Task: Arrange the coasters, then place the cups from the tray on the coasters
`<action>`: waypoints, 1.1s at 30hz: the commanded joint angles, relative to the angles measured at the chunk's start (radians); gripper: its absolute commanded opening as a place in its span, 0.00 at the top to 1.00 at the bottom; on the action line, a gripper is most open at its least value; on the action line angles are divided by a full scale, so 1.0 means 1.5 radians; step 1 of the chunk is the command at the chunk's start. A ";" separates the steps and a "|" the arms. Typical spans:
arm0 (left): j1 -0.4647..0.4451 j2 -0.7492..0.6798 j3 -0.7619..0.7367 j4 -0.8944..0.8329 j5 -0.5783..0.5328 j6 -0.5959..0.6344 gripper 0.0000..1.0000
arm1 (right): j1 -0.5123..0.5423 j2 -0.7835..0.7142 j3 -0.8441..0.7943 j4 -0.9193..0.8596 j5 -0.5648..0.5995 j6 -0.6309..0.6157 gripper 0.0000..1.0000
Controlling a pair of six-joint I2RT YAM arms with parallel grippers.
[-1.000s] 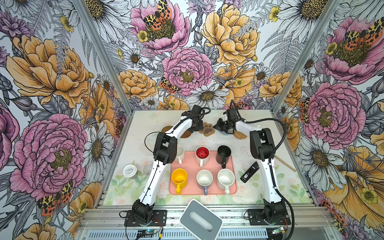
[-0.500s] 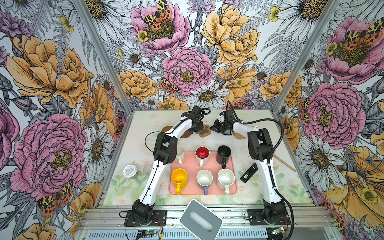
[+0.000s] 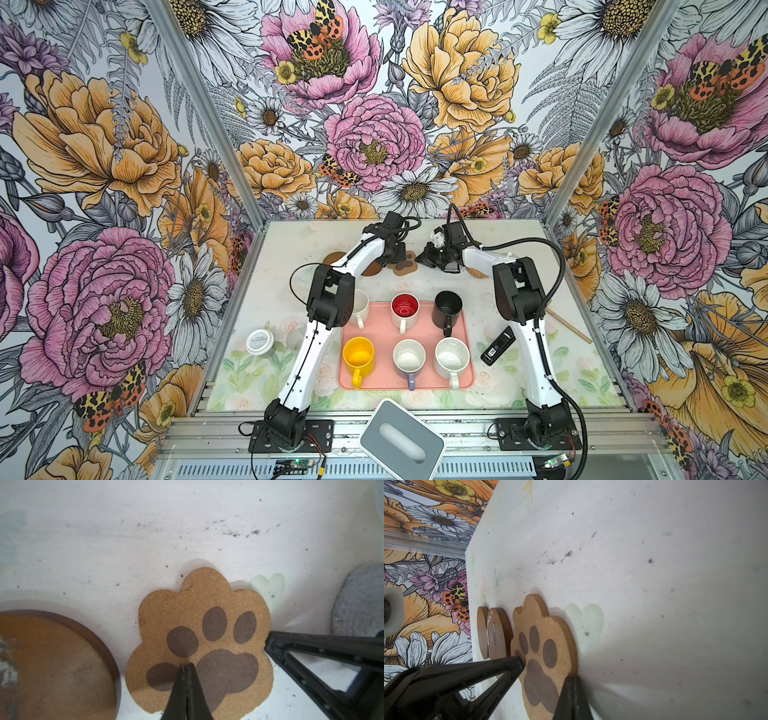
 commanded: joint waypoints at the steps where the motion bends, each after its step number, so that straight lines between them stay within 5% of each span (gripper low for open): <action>1: 0.006 -0.034 -0.007 0.011 -0.002 -0.003 1.00 | 0.010 0.004 -0.024 -0.054 0.019 -0.014 1.00; 19: 0.004 -0.089 -0.017 0.010 -0.003 0.008 1.00 | 0.013 -0.009 -0.027 -0.055 0.019 -0.019 1.00; 33: 0.003 -0.234 -0.102 0.057 0.017 0.022 1.00 | 0.002 -0.052 -0.038 -0.055 0.022 -0.029 1.00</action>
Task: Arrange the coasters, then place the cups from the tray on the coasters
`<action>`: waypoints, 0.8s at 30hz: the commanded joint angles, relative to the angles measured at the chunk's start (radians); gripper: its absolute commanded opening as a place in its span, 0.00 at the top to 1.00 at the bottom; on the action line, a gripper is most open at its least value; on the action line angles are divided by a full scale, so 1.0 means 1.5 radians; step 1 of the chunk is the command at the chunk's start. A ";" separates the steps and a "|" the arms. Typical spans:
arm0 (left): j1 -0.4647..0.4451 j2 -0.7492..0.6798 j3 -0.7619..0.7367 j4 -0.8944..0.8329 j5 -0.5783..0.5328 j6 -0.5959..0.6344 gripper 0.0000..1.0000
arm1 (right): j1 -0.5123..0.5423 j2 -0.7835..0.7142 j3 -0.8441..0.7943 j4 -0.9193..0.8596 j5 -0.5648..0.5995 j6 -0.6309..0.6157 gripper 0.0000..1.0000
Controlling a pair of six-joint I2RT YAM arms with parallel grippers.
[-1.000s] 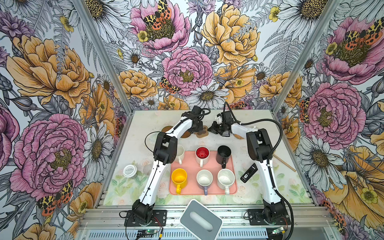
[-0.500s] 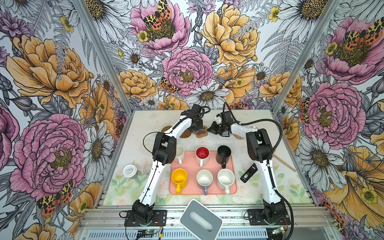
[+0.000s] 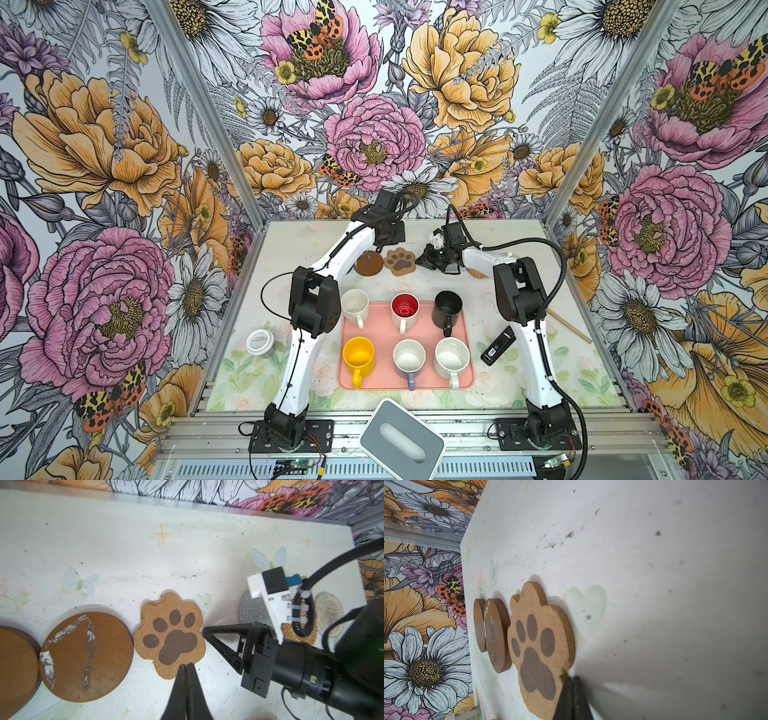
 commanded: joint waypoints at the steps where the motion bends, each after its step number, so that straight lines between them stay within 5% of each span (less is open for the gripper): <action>1: 0.003 -0.055 -0.044 0.039 0.011 0.019 1.00 | -0.005 -0.040 -0.019 -0.036 0.022 -0.019 1.00; 14: -0.004 -0.215 -0.300 0.214 0.012 0.008 1.00 | -0.112 -0.154 -0.089 -0.054 0.057 -0.059 1.00; 24: -0.018 -0.276 -0.432 0.322 0.042 -0.008 1.00 | -0.122 -0.106 -0.042 -0.142 0.144 -0.114 1.00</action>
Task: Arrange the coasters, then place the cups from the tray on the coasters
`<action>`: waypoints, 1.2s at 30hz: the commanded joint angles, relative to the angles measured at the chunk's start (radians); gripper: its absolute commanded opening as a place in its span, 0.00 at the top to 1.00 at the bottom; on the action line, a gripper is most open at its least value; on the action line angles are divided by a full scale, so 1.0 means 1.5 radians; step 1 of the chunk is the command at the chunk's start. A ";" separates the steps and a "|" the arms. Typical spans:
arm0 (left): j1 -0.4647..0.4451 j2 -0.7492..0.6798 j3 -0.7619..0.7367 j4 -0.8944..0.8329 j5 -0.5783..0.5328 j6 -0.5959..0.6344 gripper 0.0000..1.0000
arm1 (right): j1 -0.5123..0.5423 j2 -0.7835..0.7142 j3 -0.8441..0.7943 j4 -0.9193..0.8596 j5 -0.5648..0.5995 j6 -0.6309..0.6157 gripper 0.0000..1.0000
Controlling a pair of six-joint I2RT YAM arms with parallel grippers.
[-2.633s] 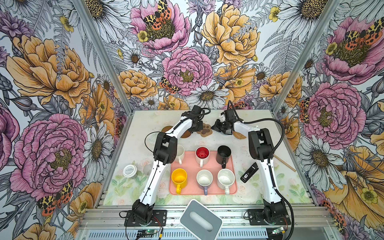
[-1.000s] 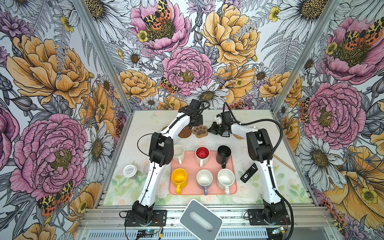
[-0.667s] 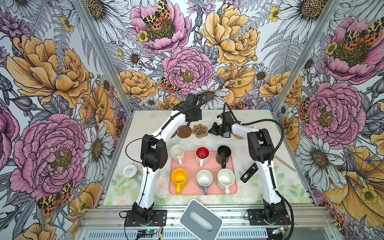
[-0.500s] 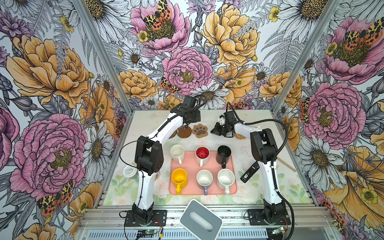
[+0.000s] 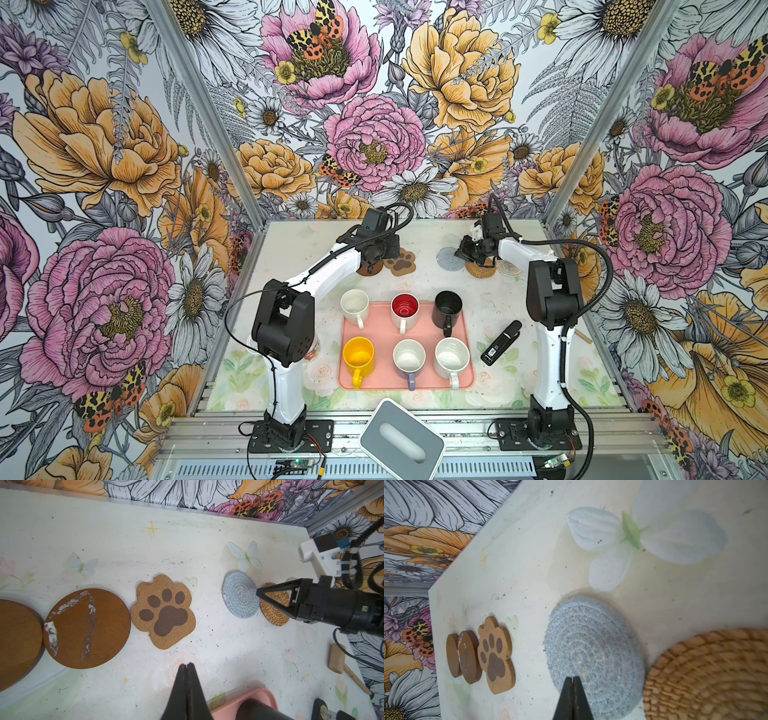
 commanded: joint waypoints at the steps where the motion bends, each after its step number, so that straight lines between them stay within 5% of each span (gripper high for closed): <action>1: -0.002 -0.036 -0.023 0.066 0.024 -0.011 1.00 | 0.008 0.024 0.036 -0.036 0.037 -0.029 1.00; 36: -0.007 -0.121 -0.118 0.115 0.051 -0.038 1.00 | 0.089 0.119 0.092 -0.144 0.071 -0.082 1.00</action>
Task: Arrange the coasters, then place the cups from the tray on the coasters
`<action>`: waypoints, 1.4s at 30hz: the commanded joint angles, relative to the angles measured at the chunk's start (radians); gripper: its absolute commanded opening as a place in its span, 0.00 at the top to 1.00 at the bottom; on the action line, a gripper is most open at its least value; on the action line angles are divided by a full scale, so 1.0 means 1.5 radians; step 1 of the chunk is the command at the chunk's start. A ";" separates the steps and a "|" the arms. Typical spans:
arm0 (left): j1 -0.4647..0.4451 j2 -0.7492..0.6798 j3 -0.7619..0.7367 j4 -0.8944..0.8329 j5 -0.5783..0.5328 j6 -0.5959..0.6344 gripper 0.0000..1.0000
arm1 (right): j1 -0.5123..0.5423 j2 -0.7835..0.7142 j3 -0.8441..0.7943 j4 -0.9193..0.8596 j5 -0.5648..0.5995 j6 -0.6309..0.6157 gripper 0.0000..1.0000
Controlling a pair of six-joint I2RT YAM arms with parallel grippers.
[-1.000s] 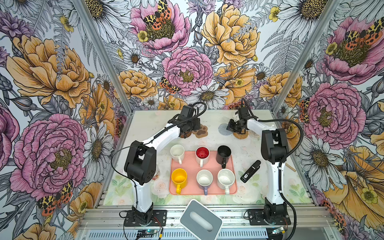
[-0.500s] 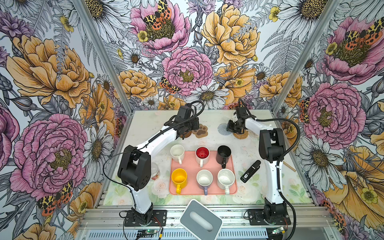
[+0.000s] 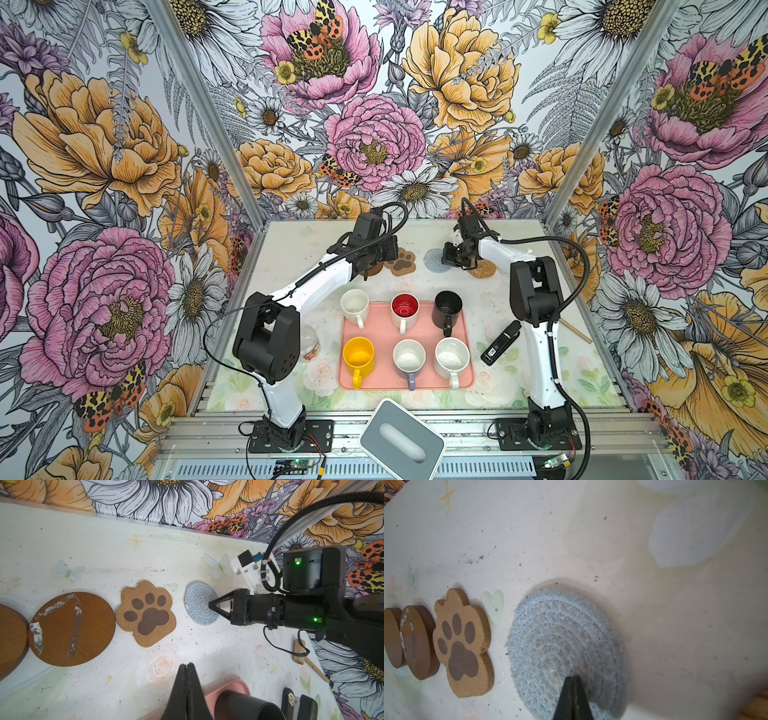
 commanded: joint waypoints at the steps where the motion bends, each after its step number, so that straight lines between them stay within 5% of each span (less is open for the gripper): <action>1: -0.004 -0.024 -0.011 0.020 0.017 -0.010 1.00 | 0.014 0.050 0.001 -0.056 -0.001 -0.008 1.00; 42: -0.005 -0.024 -0.028 0.047 0.025 -0.014 1.00 | 0.036 0.037 0.061 -0.056 -0.018 0.005 1.00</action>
